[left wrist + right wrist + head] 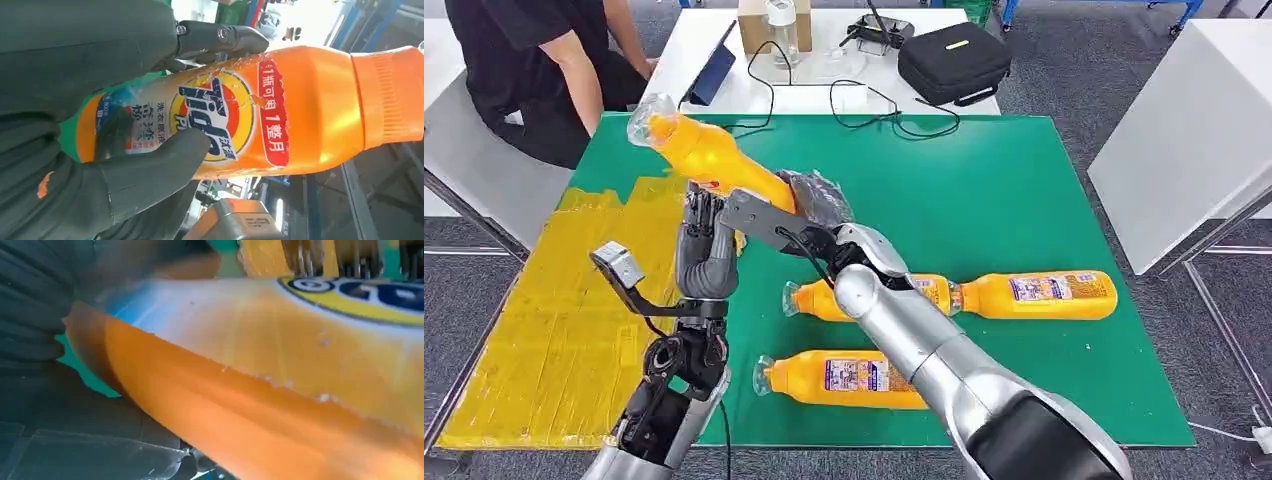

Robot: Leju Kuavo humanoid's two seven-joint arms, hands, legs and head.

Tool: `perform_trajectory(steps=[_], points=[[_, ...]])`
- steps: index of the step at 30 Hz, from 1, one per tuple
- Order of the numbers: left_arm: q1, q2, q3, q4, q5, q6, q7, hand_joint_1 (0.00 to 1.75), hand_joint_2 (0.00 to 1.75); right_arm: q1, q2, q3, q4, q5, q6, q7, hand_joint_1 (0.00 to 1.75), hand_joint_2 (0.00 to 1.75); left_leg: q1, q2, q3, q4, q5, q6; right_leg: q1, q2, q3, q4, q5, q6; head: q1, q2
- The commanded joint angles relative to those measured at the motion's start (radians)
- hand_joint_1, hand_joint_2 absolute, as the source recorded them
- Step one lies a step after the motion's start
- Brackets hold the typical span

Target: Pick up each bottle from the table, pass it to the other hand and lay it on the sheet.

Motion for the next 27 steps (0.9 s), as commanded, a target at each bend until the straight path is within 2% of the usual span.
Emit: perform_trajectory(steps=[1,10,15,21,23,27], points=[[0.016,0.035,-0.013,-0.053,-0.012,0.006,0.01,0.0,1.75,0.023,-0.001,0.4,0.018,-0.052,0.04,0.025,1.75,1.75,0.0,0.002,0.005,-0.001,-0.001,0.001,0.001,0.0,0.005,-0.002,-0.001,-0.003,0.0,0.0],[0.068,0.064,-0.002,-0.094,-0.009,0.02,-0.002,0.0,1.75,0.037,-0.001,0.476,-0.042,-0.052,0.039,0.043,1.68,1.75,0.001,-0.001,0.005,-0.001,-0.001,0.001,0.002,-0.004,0.006,-0.002,-0.002,-0.004,0.0,0.0],[0.087,0.069,-0.001,-0.111,-0.003,0.021,-0.003,0.0,1.75,0.058,-0.001,0.473,-0.057,-0.048,0.041,0.036,1.66,1.75,0.0,-0.001,0.002,-0.001,0.0,0.001,0.001,-0.003,0.002,-0.002,-0.001,-0.002,-0.001,0.0],[0.083,0.067,-0.006,-0.099,0.0,0.022,-0.003,0.0,1.75,0.087,-0.001,0.475,-0.078,-0.035,0.044,0.028,1.61,1.75,0.001,-0.002,0.007,-0.003,-0.001,0.001,0.003,-0.006,0.008,-0.004,-0.002,-0.005,0.0,0.0],[0.081,0.067,-0.007,-0.096,0.0,0.022,-0.003,0.0,1.75,0.091,-0.001,0.475,-0.081,-0.034,0.045,0.027,1.61,1.75,0.001,-0.002,0.003,-0.001,0.0,0.001,0.002,-0.004,0.004,-0.002,-0.001,-0.003,0.0,0.0],[0.081,0.067,-0.007,-0.096,0.0,0.022,-0.003,0.0,1.75,0.091,-0.001,0.475,-0.081,-0.034,0.045,0.027,1.61,1.75,0.001,-0.002,0.003,-0.002,0.0,0.001,0.002,-0.005,0.004,-0.002,-0.002,-0.003,0.0,0.0]])
